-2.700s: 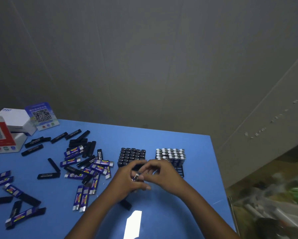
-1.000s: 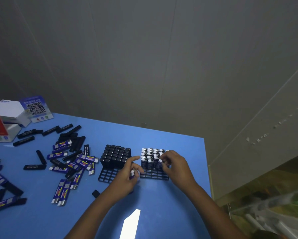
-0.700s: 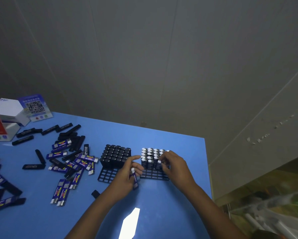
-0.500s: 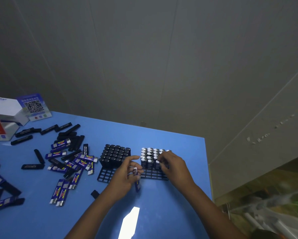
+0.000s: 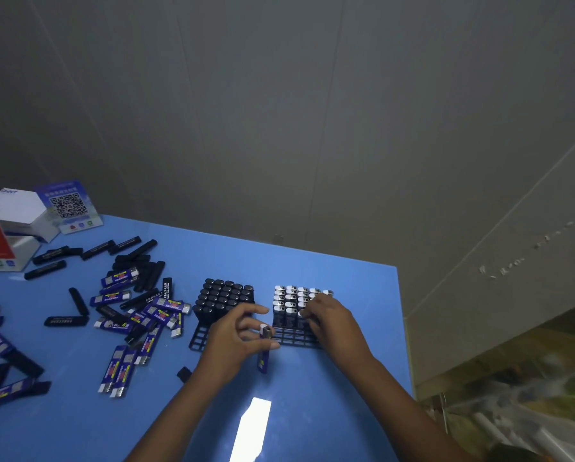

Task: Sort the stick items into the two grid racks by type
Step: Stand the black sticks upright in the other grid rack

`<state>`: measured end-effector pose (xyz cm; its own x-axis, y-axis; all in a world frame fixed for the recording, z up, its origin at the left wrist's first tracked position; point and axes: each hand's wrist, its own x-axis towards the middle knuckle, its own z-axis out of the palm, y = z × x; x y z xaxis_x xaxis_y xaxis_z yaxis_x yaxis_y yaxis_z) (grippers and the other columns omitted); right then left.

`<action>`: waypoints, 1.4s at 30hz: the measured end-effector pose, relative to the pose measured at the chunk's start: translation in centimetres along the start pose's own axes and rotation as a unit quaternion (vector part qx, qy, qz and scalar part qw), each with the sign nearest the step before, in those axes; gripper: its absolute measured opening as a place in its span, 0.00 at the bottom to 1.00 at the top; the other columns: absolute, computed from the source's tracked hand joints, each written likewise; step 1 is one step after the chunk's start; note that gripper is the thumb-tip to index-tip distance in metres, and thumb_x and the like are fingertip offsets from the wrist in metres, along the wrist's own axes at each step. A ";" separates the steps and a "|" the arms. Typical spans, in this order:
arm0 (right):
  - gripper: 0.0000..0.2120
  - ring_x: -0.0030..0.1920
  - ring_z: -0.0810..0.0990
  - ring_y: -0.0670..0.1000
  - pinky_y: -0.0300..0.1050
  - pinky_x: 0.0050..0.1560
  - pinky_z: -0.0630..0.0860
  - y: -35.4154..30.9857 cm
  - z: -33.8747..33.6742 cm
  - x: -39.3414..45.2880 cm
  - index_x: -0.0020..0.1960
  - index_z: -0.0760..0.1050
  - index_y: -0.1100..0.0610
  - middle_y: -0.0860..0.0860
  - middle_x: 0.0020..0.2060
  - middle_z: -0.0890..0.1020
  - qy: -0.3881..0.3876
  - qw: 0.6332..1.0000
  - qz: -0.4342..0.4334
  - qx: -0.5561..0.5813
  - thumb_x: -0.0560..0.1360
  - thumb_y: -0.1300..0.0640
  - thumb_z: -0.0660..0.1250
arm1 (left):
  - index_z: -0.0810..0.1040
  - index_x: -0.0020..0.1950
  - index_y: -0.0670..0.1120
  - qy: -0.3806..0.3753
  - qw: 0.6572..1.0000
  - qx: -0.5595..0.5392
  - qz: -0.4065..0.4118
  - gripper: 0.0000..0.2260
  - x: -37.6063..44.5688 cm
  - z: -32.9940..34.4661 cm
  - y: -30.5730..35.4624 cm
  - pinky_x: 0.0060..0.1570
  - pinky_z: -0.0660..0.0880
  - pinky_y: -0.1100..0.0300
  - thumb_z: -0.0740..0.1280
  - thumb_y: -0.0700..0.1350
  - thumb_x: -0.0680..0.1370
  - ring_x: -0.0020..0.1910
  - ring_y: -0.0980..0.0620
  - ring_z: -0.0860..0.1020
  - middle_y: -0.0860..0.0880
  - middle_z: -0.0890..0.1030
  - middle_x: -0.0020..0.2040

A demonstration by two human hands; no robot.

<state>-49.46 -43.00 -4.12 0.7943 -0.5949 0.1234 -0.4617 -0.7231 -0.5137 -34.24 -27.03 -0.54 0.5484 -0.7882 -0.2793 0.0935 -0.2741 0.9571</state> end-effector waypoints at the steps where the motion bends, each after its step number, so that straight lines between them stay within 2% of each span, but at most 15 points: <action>1: 0.05 0.48 0.76 0.52 0.48 0.45 0.76 0.0 -0.1 0.0 0.49 0.79 0.54 0.49 0.49 0.78 0.001 1.000 0.000 0.001 0.75 0.59 0.65 | 0.77 0.57 0.41 0.001 1.000 0.002 -0.002 0.25 -0.1 0.0 0.0 0.46 0.82 0.52 0.78 0.28 0.63 0.42 0.40 0.84 0.39 0.84 0.42; 5: 0.02 0.46 0.76 0.46 0.41 0.47 0.74 -0.3 -0.8 0.1 0.48 0.81 0.54 0.47 0.46 0.76 0.001 0.998 0.033 0.049 0.76 0.58 0.70 | 0.78 0.55 0.43 0.005 1.000 0.012 -0.006 0.24 -0.1 0.1 0.0 0.50 0.81 0.47 0.79 0.30 0.63 0.44 0.38 0.84 0.40 0.85 0.41; 8: 0.02 0.38 0.77 0.41 0.30 0.42 0.71 -1.5 -2.0 -0.1 0.45 0.82 0.54 0.44 0.39 0.79 0.018 0.979 0.101 0.176 0.75 0.60 0.73 | 0.79 0.54 0.45 0.006 1.000 0.024 -0.002 0.25 -0.1 0.5 0.2 0.50 0.81 0.47 0.80 0.31 0.61 0.44 0.39 0.84 0.40 0.85 0.39; 11: 0.02 0.36 0.78 0.40 0.33 0.40 0.75 -2.9 -3.2 -0.7 0.44 0.83 0.55 0.48 0.36 0.84 -0.008 0.933 0.142 0.330 0.74 0.60 0.74 | 0.79 0.53 0.44 -0.004 0.999 0.049 0.009 0.25 -0.2 1.5 0.6 0.46 0.82 0.52 0.81 0.31 0.60 0.41 0.43 0.84 0.43 0.85 0.36; 13: 0.02 0.37 0.80 0.44 0.37 0.41 0.77 -3.5 -3.7 -1.2 0.43 0.84 0.56 0.51 0.37 0.85 -0.030 0.919 0.135 0.369 0.73 0.60 0.75 | 0.79 0.52 0.45 -0.017 0.997 0.075 0.020 0.25 -0.4 2.3 1.0 0.43 0.82 0.57 0.81 0.31 0.59 0.37 0.51 0.84 0.46 0.84 0.33; 16: 0.03 0.38 0.82 0.47 0.41 0.43 0.80 -3.7 -3.9 -1.9 0.43 0.84 0.56 0.51 0.37 0.86 -0.052 0.911 0.130 0.387 0.72 0.60 0.77 | 0.79 0.51 0.46 -0.034 0.994 0.101 0.035 0.25 -0.4 3.3 1.2 0.39 0.80 0.61 0.82 0.32 0.59 0.35 0.53 0.83 0.46 0.84 0.33; 19: 0.04 0.37 0.82 0.45 0.39 0.42 0.78 -3.6 -3.8 -2.4 0.43 0.84 0.56 0.50 0.35 0.85 -0.053 0.912 0.136 0.382 0.70 0.62 0.78 | 0.77 0.52 0.46 -0.046 0.991 0.117 0.053 0.27 -0.3 4.0 1.0 0.41 0.81 0.58 0.83 0.34 0.59 0.37 0.50 0.84 0.45 0.85 0.35; 22: 0.05 0.36 0.82 0.44 0.38 0.42 0.78 -3.3 -3.8 -2.7 0.43 0.85 0.56 0.49 0.34 0.85 -0.055 0.920 0.140 0.362 0.69 0.62 0.78 | 0.77 0.54 0.47 -0.050 0.988 0.125 0.069 0.29 -0.3 4.3 0.9 0.41 0.81 0.60 0.83 0.36 0.58 0.36 0.53 0.84 0.46 0.85 0.36; 28: 0.05 0.36 0.82 0.45 0.39 0.43 0.80 -2.8 -4.5 -2.4 0.45 0.84 0.56 0.50 0.35 0.85 -0.073 0.927 0.131 0.344 0.71 0.64 0.77 | 0.76 0.56 0.51 -0.064 0.972 0.204 0.101 0.27 0.0 3.6 0.8 0.46 0.78 0.62 0.83 0.45 0.61 0.40 0.60 0.82 0.56 0.85 0.41; 31: 0.07 0.35 0.80 0.43 0.39 0.43 0.79 -2.1 -5.0 -1.8 0.44 0.83 0.53 0.51 0.35 0.85 -0.043 0.954 0.120 0.272 0.72 0.64 0.75 | 0.75 0.62 0.52 -0.014 0.928 0.330 0.171 0.24 0.4 2.3 0.6 0.57 0.75 0.59 0.78 0.53 0.69 0.54 0.61 0.77 0.60 0.81 0.53; 33: 0.07 0.36 0.80 0.43 0.33 0.42 0.76 -1.5 -5.2 -1.6 0.43 0.83 0.52 0.47 0.36 0.83 -0.022 0.976 0.097 0.196 0.71 0.64 0.75 | 0.71 0.69 0.49 0.019 0.881 0.423 0.210 0.26 0.7 1.3 0.4 0.66 0.69 0.58 0.70 0.58 0.74 0.65 0.54 0.72 0.54 0.75 0.64; 35: 0.05 0.40 0.79 0.45 0.34 0.43 0.74 -1.0 -5.3 -1.4 0.44 0.83 0.52 0.44 0.38 0.80 -0.017 0.989 0.076 0.123 0.72 0.62 0.75 | 0.67 0.74 0.47 0.037 0.833 0.503 0.228 0.33 0.9 0.6 0.1 0.72 0.61 0.56 0.58 0.65 0.76 0.72 0.50 0.67 0.50 0.69 0.72; 37: 0.04 0.42 0.78 0.46 0.40 0.46 0.74 -0.6 -5.3 -1.4 0.46 0.82 0.53 0.45 0.40 0.79 -0.024 0.995 0.064 0.072 0.73 0.61 0.73 | 0.63 0.77 0.44 0.064 0.790 0.558 0.244 0.37 1.3 0.1 -0.7 0.75 0.56 0.53 0.51 0.67 0.75 0.75 0.48 0.63 0.48 0.65 0.76; 39: 0.06 0.43 0.77 0.48 0.43 0.47 0.75 -0.2 -5.1 -1.4 0.48 0.81 0.53 0.46 0.42 0.78 -0.027 0.997 0.058 0.040 0.74 0.62 0.71 | 0.60 0.78 0.43 0.087 0.759 0.596 0.245 0.38 1.6 -0.1 -1.4 0.75 0.53 0.49 0.51 0.67 0.76 0.77 0.47 0.59 0.46 0.61 0.78; 42: 0.07 0.43 0.77 0.48 0.44 0.46 0.75 0.1 -4.6 -1.5 0.49 0.78 0.53 0.46 0.42 0.77 -0.013 0.998 0.052 0.020 0.74 0.63 0.69 | 0.53 0.80 0.43 0.100 0.741 0.621 0.237 0.39 1.6 0.2 -1.7 0.73 0.52 0.46 0.51 0.67 0.77 0.79 0.46 0.52 0.46 0.54 0.80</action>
<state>-52.53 -43.79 -0.43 0.7533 -0.6562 0.0450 -0.5265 -0.6426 -0.5567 -33.65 -27.96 -2.59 0.3993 -0.8947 0.2003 -0.9167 -0.3862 0.1022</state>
